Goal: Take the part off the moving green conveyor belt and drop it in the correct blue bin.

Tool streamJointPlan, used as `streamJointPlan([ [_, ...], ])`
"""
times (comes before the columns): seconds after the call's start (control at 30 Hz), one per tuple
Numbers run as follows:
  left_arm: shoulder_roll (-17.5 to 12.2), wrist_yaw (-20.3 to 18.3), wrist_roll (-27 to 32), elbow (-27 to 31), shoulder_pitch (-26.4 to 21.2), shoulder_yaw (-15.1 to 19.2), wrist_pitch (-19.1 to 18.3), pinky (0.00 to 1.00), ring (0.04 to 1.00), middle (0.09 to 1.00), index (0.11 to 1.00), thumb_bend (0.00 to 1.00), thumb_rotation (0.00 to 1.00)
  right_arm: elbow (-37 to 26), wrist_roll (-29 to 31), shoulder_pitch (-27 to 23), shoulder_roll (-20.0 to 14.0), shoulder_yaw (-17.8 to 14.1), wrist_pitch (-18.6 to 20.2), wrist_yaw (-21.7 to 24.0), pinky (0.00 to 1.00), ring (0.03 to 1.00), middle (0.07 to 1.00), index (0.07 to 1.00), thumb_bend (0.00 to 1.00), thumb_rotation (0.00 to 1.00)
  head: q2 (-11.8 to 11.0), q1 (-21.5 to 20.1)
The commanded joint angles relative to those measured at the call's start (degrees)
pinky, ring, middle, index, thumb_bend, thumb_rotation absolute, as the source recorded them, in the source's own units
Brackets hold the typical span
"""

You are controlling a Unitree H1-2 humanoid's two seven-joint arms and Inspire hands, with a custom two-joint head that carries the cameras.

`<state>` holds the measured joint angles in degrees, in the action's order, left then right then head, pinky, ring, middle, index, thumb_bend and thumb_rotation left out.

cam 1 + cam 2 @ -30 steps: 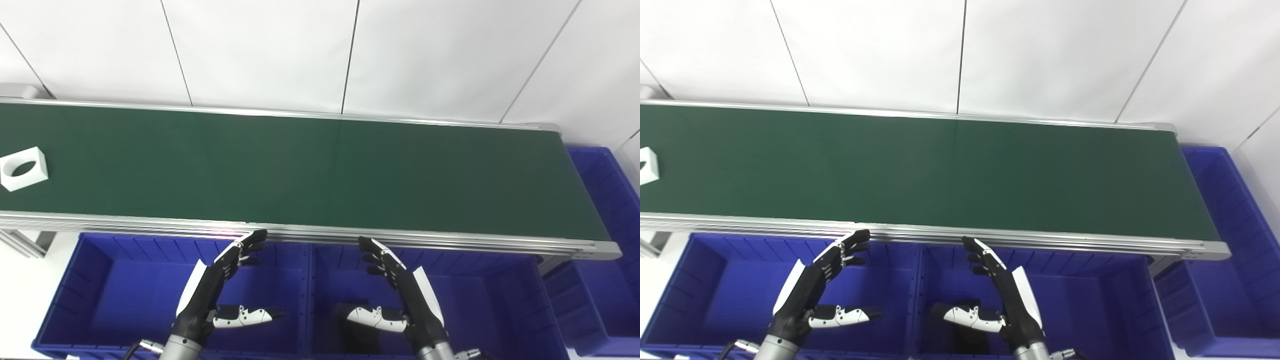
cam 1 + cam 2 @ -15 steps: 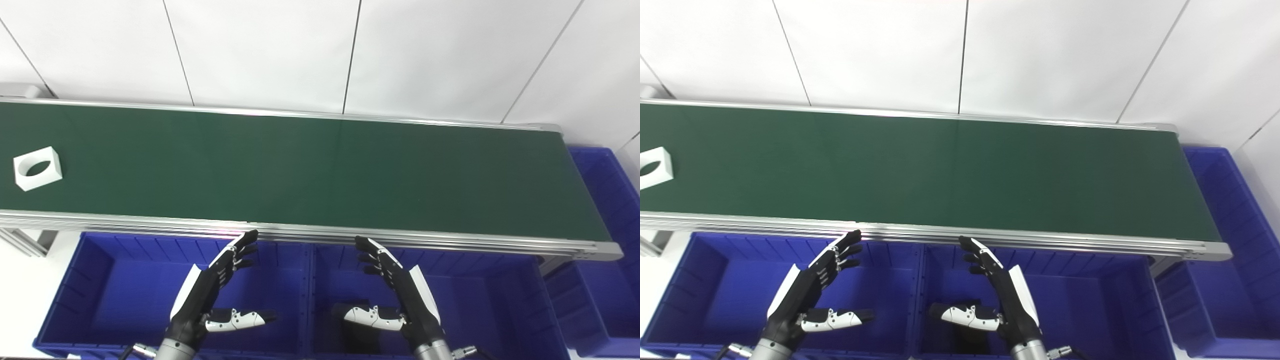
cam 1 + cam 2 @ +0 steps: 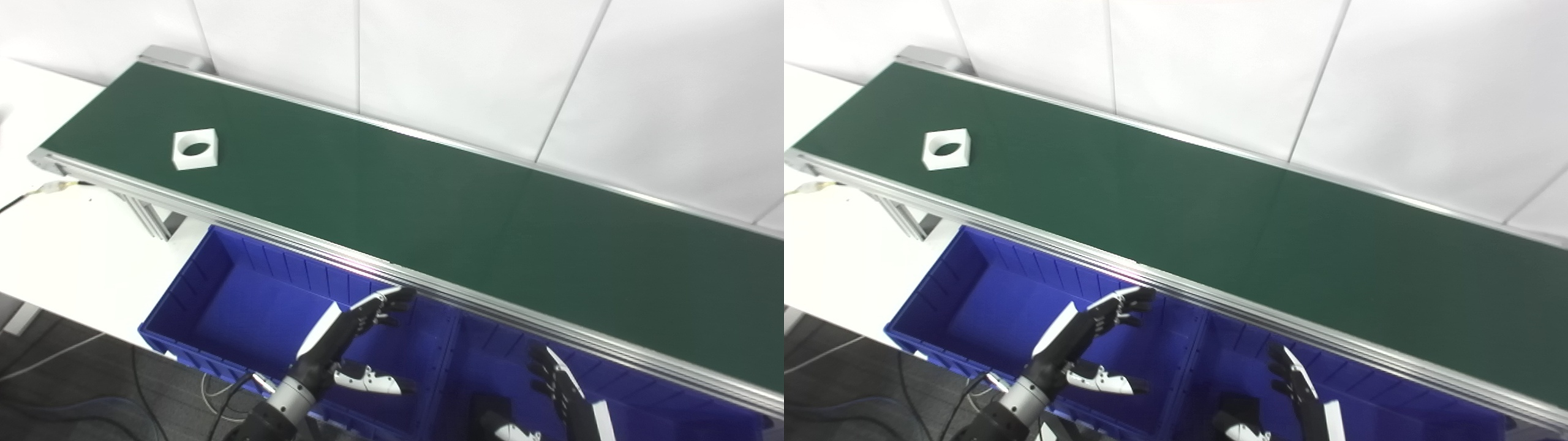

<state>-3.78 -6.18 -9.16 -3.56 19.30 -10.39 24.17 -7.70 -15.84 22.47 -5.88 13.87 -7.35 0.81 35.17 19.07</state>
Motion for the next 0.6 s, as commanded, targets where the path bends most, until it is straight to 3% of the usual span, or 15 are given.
streamJointPlan([
  [0.0,-0.12,2.19,-1.34,0.30,-0.30,-0.60,2.73,0.74,0.832,0.862,0.849,0.79,0.19,-0.03,0.61,0.03,-0.04,-0.22,-4.66,-0.60,0.79,0.839,0.863,0.864,0.74,0.22,-0.16,0.09],
  [0.3,-1.15,5.40,-1.43,-1.54,-0.68,-2.87,2.73,0.72,0.817,0.847,0.839,0.82,0.18,2.21,0.87,0.60,-0.27,-0.34,-6.36,-0.75,0.80,0.851,0.874,0.869,0.74,0.16,-3.38,-0.83],
  [0.57,-1.99,6.91,-0.59,-3.02,-0.91,-4.14,2.73,0.70,0.805,0.836,0.825,0.85,0.16,6.26,1.86,-0.08,0.02,-0.60,-11.13,-1.30,0.78,0.849,0.876,0.869,0.75,0.09,-7.53,-1.53],
])
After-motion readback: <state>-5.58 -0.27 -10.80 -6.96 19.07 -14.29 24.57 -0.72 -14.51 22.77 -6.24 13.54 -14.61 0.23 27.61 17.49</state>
